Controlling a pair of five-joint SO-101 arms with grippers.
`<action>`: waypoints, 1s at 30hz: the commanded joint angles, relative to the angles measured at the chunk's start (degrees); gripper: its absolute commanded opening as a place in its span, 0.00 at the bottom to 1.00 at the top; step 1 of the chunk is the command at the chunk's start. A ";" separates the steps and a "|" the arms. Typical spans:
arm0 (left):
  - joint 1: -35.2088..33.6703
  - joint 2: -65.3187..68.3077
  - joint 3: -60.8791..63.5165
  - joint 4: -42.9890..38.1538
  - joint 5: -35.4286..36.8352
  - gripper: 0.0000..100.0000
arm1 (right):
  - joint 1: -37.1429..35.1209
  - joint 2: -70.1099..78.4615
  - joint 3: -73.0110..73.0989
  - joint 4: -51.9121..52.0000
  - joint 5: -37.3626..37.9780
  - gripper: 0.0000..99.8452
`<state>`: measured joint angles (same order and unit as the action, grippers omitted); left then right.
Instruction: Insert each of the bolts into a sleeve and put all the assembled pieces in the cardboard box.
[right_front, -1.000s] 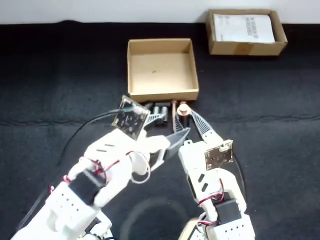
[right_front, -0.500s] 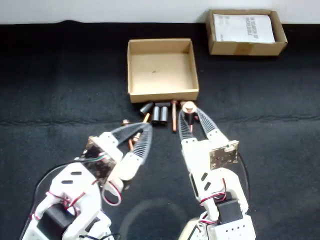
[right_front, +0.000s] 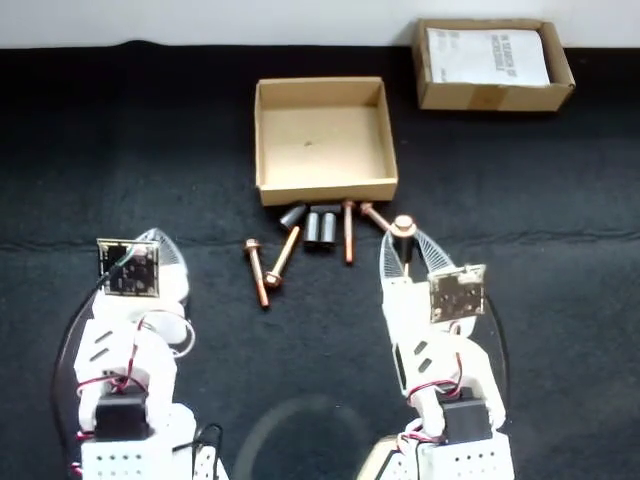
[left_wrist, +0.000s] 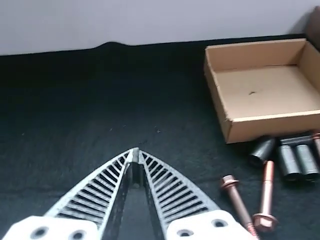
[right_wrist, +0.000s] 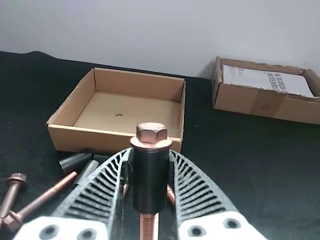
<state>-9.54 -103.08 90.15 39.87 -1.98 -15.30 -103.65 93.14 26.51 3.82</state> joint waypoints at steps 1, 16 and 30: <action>-3.03 -0.75 4.62 -3.16 -0.09 0.01 | 0.75 -0.57 -7.25 1.98 0.18 0.01; -2.68 -0.48 6.99 14.59 -0.09 0.01 | 1.19 23.69 -30.99 1.63 0.35 0.01; -2.59 -0.31 6.99 14.51 -0.18 0.01 | 1.01 68.53 -60.44 1.80 -1.23 0.01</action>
<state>-12.00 -103.08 96.13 54.64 -2.07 -14.77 -42.29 40.84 28.44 3.82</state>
